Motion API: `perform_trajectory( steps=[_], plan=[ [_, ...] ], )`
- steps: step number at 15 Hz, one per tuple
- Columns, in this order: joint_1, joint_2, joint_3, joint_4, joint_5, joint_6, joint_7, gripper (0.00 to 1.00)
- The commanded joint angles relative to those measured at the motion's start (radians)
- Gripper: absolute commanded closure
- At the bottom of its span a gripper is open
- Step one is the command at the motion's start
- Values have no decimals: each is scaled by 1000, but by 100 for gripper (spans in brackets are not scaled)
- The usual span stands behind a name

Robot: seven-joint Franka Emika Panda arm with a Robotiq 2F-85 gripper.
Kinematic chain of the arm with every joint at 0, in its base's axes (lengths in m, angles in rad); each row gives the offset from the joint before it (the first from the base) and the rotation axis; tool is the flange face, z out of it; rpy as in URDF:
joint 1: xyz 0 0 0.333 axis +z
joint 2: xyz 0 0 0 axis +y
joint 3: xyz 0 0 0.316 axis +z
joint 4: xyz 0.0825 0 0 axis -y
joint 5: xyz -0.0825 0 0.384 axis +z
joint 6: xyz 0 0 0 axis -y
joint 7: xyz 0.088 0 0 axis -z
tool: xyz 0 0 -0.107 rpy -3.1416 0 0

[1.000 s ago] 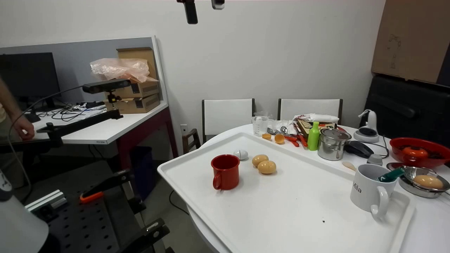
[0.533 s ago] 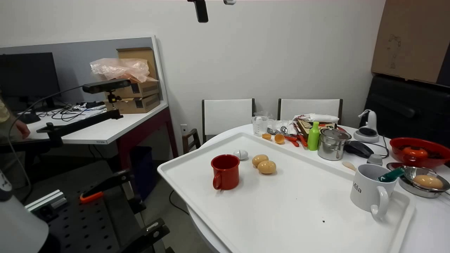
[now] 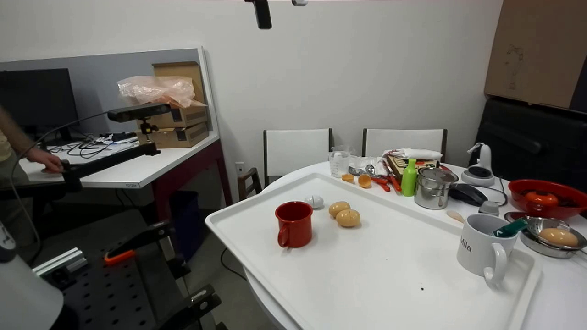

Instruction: Put the right brown egg in the red cup

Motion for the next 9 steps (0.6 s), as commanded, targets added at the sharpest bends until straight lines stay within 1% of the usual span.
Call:
perform_trajectory(
  steps=[1,5,9],
  plan=[
    [11,0,-9,2,-4,-3,4,0],
    [34,56,-40,25,49,85,-50,0],
    [59,159,-51,82,78,165,-114,0]
  ],
)
